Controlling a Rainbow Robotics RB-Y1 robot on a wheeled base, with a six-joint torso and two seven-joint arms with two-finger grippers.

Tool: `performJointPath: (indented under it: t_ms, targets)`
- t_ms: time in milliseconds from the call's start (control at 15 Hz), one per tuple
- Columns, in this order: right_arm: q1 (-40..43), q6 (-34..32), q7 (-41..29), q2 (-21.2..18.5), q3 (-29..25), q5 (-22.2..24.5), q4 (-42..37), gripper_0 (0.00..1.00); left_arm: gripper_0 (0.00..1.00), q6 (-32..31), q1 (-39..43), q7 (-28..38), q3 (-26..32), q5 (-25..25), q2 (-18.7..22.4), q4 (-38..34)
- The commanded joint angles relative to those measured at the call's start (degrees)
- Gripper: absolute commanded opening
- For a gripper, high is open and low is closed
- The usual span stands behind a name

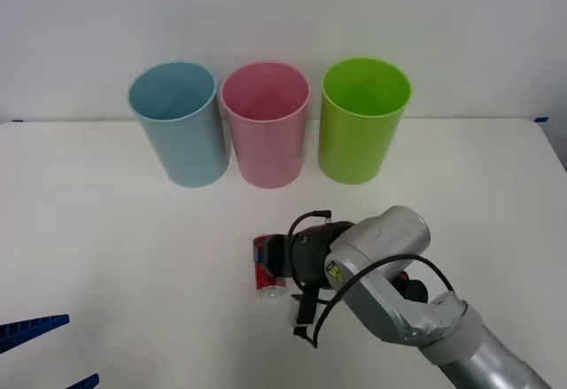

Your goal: Put cans in the blue bin and PET bottles in the pink bin and trash in the green bin.

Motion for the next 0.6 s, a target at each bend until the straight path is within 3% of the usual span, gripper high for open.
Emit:
performJointPath:
  t_ms: [67, 600]
  targets:
    - [-0.23, 1.24, 0.81, -0.98, 0.95, -0.01, 0.0, 0.02, 1.0, 0.0, 0.0, 0.0, 0.0, 0.0, 0.0, 0.0]
    - [-0.23, 1.24, 1.25, -0.9, 0.95, -0.18, 0.0, 0.0, 1.0, 0.0, 0.0, 0.0, 0.0, 0.0, 0.0, 0.0]
